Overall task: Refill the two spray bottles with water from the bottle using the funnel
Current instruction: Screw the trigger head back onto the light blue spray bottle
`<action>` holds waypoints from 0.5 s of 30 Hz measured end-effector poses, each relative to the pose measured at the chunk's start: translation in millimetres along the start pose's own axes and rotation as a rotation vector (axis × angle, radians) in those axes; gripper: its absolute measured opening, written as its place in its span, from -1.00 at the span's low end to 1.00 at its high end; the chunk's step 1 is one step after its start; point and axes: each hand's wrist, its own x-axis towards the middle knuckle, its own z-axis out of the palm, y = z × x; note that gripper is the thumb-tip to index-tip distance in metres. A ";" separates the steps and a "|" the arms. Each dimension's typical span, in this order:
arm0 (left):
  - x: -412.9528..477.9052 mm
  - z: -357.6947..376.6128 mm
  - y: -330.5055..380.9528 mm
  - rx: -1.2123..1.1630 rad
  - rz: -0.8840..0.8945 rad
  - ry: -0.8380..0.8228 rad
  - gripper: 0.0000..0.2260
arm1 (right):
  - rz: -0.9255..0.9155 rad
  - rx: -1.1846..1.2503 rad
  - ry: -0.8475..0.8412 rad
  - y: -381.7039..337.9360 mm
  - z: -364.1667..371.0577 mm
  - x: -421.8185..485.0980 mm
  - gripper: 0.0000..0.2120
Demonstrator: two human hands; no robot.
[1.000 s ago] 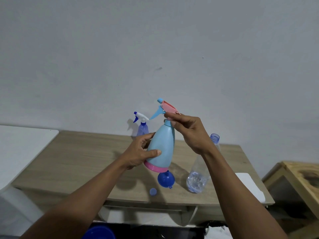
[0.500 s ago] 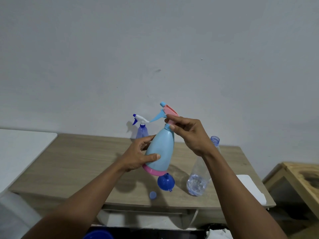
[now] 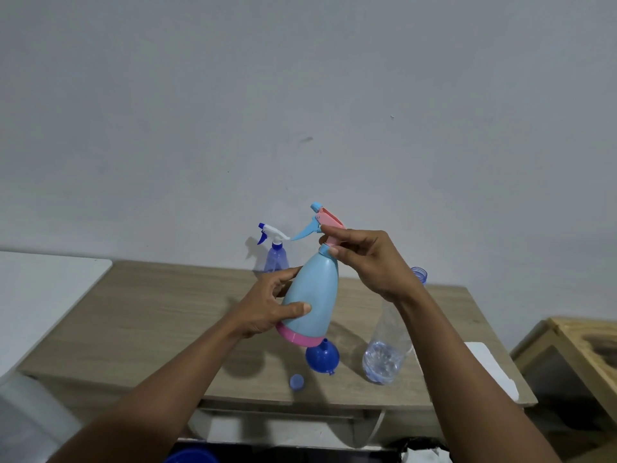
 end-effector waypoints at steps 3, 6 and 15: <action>0.4 0.6 -1.7 0.033 0.000 0.002 -0.34 | -0.076 -0.126 0.084 3.7 8.9 1.7 -0.68; -1.2 1.5 -3.6 0.032 0.003 0.007 -0.36 | -0.103 -0.216 0.117 7.3 11.6 0.3 -0.69; -3.1 -0.3 -3.7 0.060 -0.006 0.034 -0.36 | -0.008 -0.136 -0.036 -1.4 3.2 -4.8 -0.63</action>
